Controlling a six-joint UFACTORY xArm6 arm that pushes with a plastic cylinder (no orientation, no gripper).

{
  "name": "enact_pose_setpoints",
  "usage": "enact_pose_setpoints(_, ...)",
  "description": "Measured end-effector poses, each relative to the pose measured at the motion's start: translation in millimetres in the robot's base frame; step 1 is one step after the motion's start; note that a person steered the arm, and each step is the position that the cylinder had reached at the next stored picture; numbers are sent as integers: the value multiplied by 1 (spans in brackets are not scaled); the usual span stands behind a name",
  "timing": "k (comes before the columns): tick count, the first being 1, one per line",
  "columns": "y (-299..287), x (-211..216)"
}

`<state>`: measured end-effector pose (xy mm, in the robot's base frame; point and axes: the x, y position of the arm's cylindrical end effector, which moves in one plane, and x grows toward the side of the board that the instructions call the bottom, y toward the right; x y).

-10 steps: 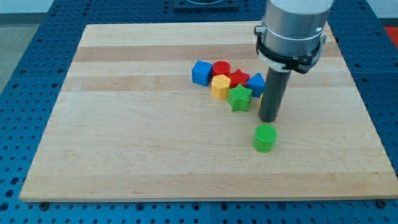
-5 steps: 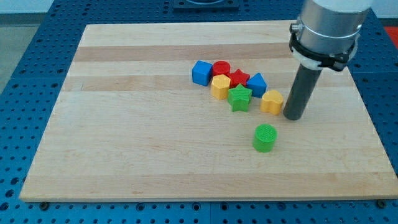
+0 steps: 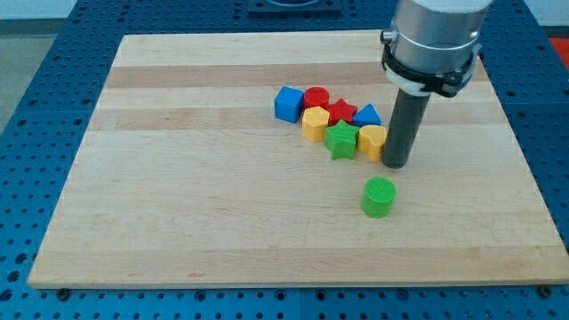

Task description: Move the yellow heart to the left

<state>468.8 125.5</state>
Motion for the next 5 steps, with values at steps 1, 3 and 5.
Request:
enact_pose_setpoints(1, -1, 0)
enact_pose_setpoints(3, -8, -6)
enact_pose_setpoints(5, -1, -5)
